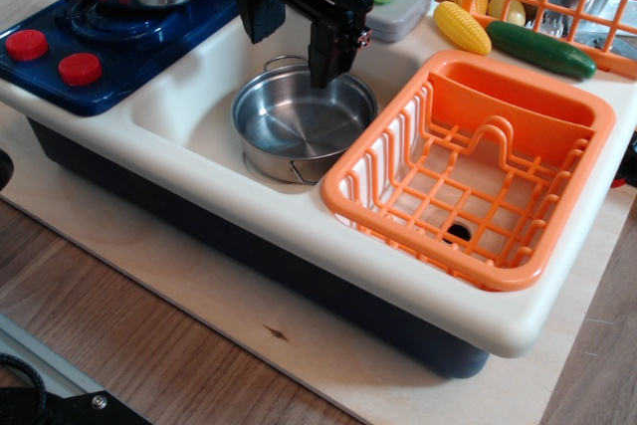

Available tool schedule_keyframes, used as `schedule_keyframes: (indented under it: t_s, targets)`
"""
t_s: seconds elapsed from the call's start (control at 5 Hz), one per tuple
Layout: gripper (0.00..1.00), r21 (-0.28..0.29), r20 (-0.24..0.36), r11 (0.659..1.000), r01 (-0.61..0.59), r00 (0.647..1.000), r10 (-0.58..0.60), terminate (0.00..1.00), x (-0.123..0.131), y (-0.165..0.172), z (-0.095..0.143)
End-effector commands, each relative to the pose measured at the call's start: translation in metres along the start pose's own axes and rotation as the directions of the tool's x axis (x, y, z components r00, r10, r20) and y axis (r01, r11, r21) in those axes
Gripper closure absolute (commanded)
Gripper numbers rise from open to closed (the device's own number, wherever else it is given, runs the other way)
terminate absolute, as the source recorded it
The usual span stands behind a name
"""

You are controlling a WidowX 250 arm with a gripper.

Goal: Put pan from sink into drying rack

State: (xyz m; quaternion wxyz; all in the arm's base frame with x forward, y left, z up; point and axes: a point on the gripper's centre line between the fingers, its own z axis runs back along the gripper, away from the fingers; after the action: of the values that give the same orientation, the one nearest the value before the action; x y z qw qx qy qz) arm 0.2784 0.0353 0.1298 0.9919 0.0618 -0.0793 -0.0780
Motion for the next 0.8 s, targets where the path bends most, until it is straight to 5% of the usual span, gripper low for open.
schedule_keyframes:
  t_s: [0.0, 0.2, 0.6]
  targets:
    - [0.00, 0.000, 0.000, 1.000, 0.000, 1.000, 0.000, 0.00, 0.000, 0.000, 0.000]
    - [0.00, -0.010, 0.007, 0.986, 0.166, 0.986, -0.166, 0.00, 0.000, 0.010, 0.000]
    - [0.00, 0.051, 0.044, 0.858, 0.511, 0.857, -0.513, 0.00, -0.003, 0.020, -0.005]
